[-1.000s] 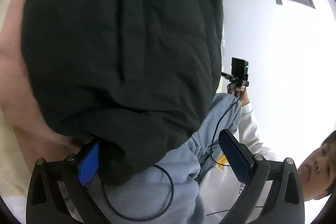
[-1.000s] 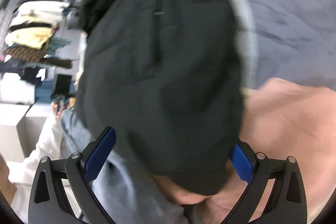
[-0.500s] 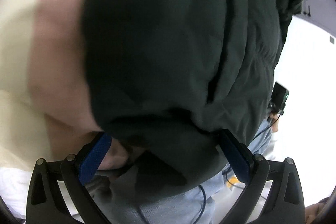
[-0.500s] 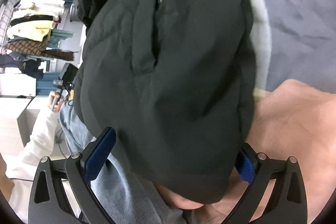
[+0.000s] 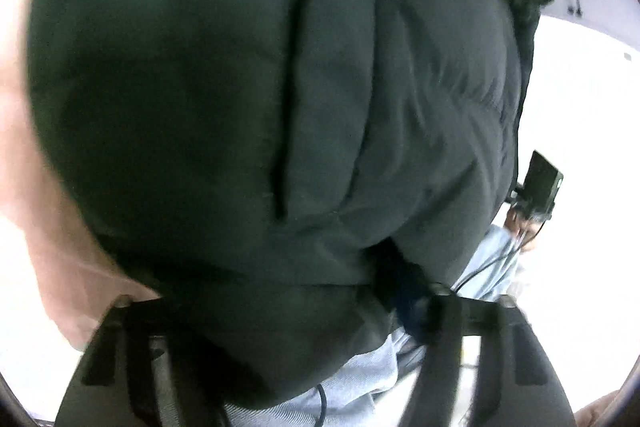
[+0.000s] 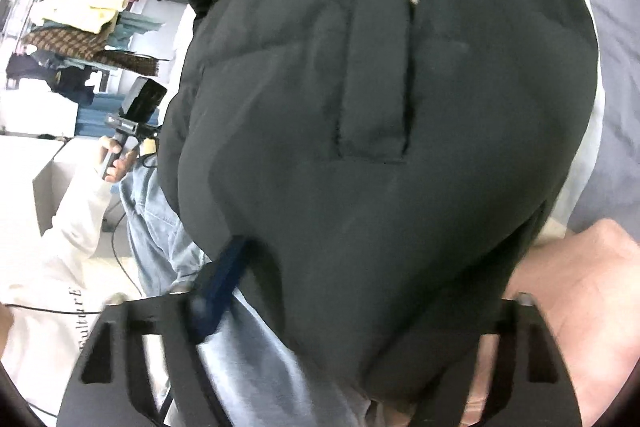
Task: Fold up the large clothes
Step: 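Lift the hem with both tools and fold it toward the collar, then lower the held hem onto the collar end with both tools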
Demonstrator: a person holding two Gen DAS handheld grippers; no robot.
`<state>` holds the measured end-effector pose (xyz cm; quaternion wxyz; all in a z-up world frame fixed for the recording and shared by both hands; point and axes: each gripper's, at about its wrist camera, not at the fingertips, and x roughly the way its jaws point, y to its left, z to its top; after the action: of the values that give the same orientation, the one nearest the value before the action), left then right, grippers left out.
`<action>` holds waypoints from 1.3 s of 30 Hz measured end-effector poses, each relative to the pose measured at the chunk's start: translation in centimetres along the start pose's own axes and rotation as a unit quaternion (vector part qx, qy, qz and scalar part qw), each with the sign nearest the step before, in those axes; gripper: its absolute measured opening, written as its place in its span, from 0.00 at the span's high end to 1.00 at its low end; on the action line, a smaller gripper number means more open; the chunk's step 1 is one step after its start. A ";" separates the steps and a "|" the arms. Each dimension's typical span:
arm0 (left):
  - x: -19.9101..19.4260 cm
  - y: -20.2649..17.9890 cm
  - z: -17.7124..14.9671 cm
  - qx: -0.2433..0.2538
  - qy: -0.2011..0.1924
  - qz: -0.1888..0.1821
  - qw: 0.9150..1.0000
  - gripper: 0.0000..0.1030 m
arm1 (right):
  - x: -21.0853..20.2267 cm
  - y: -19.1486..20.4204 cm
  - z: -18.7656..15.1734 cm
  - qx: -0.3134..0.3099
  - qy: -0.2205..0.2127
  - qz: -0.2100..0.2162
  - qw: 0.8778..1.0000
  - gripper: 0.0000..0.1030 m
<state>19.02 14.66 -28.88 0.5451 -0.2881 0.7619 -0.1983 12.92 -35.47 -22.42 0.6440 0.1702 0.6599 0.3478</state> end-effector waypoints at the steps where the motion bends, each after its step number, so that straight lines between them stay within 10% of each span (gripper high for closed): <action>1: -0.4 -0.1 -0.4 -0.001 -0.013 -0.006 1.000 0.56 | -0.3 0.4 -0.1 -0.005 -0.005 -0.005 1.000 0.59; 5: -2.9 -0.5 -2.4 0.007 -0.078 -0.027 0.997 0.78 | -1.6 3.1 -0.2 -0.038 -0.042 -0.029 0.998 0.88; 18: -11.8 -5.3 -11.8 0.041 -0.259 -0.104 0.959 0.85 | -9.1 12.8 -1.1 -0.116 -0.214 -0.048 0.969 0.93; 39: -17.3 -3.9 -30.7 0.008 -0.315 -0.129 0.940 0.85 | -13.5 19.2 -16.3 -0.084 -0.323 -0.010 0.943 0.94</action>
<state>-5.00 22.69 -4.03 0.7291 -0.4277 0.5058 -0.1720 -5.62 -34.98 -0.69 0.8380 0.2123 0.3864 0.3215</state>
